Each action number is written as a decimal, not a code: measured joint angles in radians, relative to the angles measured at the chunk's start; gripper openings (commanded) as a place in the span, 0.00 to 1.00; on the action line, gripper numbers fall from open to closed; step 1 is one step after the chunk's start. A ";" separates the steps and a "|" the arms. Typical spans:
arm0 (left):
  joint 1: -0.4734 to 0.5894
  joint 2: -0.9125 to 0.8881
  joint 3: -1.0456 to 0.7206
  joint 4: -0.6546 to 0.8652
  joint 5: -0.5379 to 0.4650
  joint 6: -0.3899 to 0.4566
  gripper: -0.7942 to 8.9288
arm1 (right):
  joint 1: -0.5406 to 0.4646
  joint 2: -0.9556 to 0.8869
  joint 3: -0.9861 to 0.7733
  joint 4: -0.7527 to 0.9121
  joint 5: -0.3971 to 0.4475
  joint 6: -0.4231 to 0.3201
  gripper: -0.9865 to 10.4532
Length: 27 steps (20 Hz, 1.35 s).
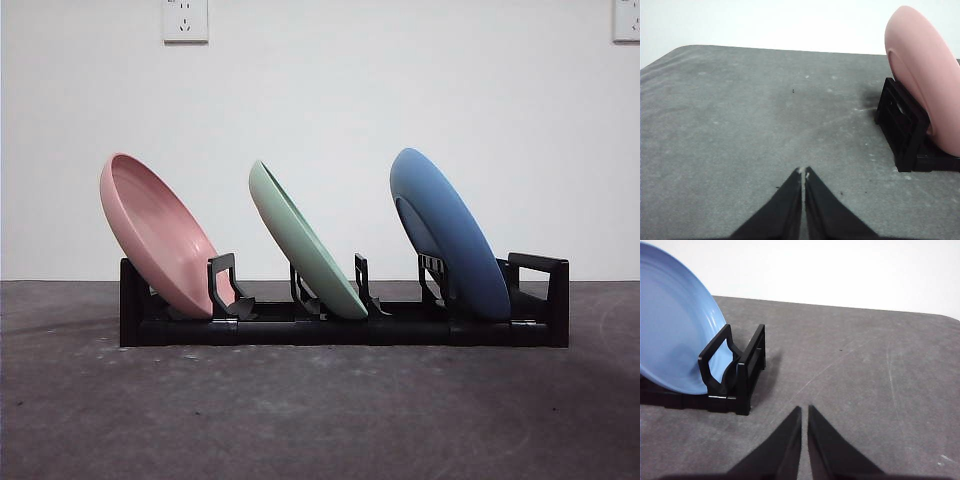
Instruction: Place the plate
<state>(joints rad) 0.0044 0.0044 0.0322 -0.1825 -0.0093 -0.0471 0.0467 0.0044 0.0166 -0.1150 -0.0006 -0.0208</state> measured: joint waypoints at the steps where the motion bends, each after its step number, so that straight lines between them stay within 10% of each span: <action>1: 0.000 0.000 0.000 0.000 0.000 -0.008 0.09 | 0.000 0.000 0.000 0.000 -0.003 0.000 0.10; 18: 0.000 0.000 0.002 0.375 0.014 -0.323 0.09 | 0.000 0.000 0.005 0.249 -0.079 0.225 0.10; 27: 0.000 0.101 0.358 0.014 0.045 -0.481 0.09 | 0.000 0.104 0.340 -0.141 -0.094 0.401 0.10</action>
<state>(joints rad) 0.0044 0.1055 0.3901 -0.1688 0.0353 -0.5282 0.0471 0.1085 0.3561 -0.2562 -0.0944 0.3801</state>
